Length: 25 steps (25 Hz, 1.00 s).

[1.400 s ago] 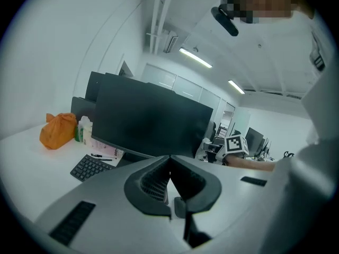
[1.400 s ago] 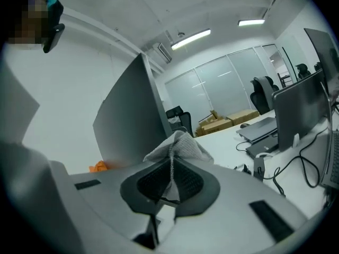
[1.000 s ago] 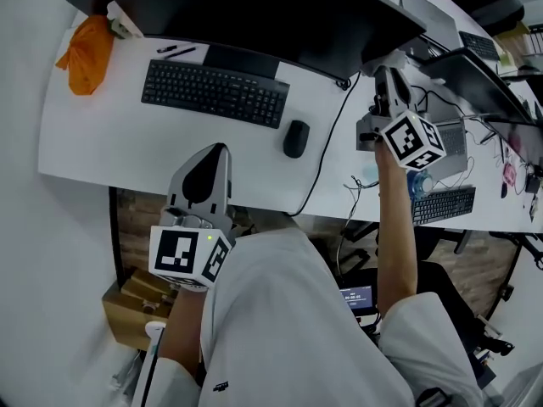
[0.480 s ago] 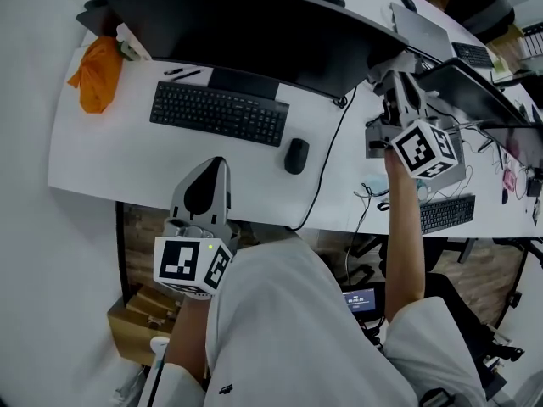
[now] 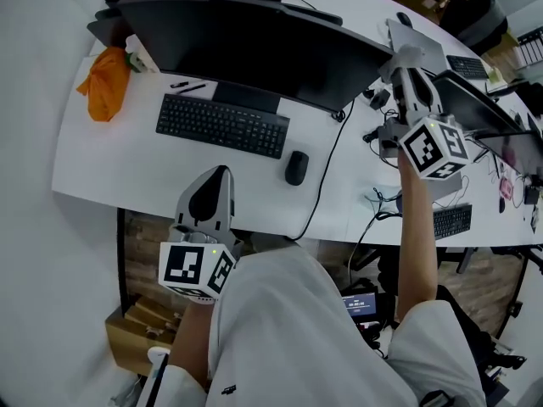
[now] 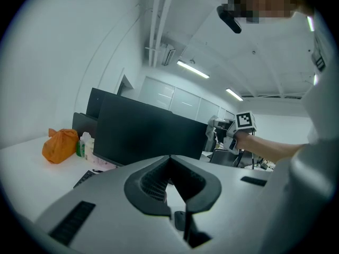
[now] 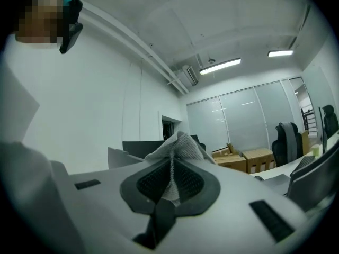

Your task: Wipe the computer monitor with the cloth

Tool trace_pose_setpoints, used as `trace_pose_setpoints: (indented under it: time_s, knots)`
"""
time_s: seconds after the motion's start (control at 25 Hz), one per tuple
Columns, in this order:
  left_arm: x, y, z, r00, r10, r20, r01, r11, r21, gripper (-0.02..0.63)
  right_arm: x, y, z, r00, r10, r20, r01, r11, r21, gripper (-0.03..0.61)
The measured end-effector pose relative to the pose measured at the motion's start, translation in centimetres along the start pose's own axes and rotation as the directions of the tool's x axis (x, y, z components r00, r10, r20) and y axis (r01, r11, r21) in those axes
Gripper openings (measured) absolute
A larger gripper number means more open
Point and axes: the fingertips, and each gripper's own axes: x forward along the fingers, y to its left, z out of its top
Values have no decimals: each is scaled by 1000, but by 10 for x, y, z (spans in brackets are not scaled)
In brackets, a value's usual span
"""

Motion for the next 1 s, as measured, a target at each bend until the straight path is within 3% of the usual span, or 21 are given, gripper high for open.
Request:
trace_pose_setpoints:
  time_s: [0.16, 0.36, 0.64, 1.0]
  knots:
    - [-3, 0, 4, 1000, 3, 14, -3, 1000, -4, 18, 10, 3, 0, 996, -34, -83, 26, 995, -96, 21]
    - [-9, 7, 7, 1000, 21, 17, -21, 1000, -7, 18, 25, 17, 3, 987, -25, -157, 7, 994, -112, 21]
    - [-16, 14, 10, 999, 39, 33, -39, 999, -15, 18, 45, 28, 1, 963, 11, -268, -15, 1000, -10, 21]
    - [-22, 23, 11, 998, 58, 37, -57, 998, -18, 18, 71, 60, -6, 941, 62, -334, -71, 997, -15, 20]
